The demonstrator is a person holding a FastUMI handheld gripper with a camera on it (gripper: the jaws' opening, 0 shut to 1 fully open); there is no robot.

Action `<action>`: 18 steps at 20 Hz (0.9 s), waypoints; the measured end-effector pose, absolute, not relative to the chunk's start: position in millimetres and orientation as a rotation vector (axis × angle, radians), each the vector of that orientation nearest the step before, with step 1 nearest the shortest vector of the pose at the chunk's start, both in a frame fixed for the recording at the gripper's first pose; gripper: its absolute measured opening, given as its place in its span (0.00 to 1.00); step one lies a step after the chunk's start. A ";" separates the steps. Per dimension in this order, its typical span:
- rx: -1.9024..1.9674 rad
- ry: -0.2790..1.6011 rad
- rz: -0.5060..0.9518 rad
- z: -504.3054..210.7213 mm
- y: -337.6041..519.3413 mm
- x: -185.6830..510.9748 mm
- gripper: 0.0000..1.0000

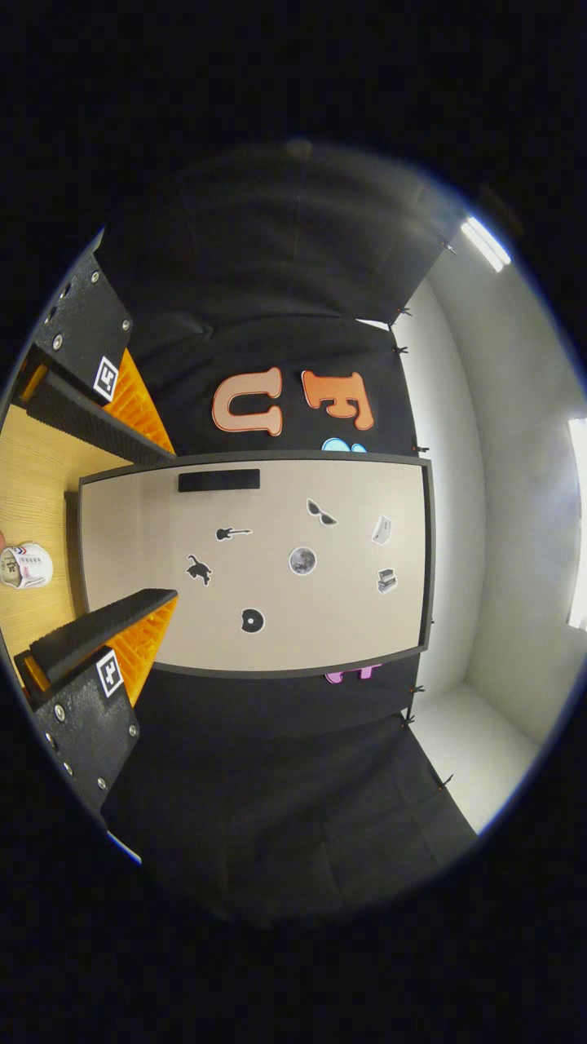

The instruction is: Open the shoe cabinet door, grab the shoes and put them into the shoe cabinet, then close the shoe cabinet door.

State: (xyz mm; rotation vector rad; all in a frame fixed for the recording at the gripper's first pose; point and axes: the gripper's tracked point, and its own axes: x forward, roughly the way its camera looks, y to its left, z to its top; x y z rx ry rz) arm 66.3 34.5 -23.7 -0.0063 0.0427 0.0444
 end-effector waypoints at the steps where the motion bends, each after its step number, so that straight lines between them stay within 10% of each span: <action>1: -0.005 0.041 0.054 -23.8 40.9 74.8 0.95; 18: -0.040 0.060 0.077 -46.9 104.5 251.8 0.95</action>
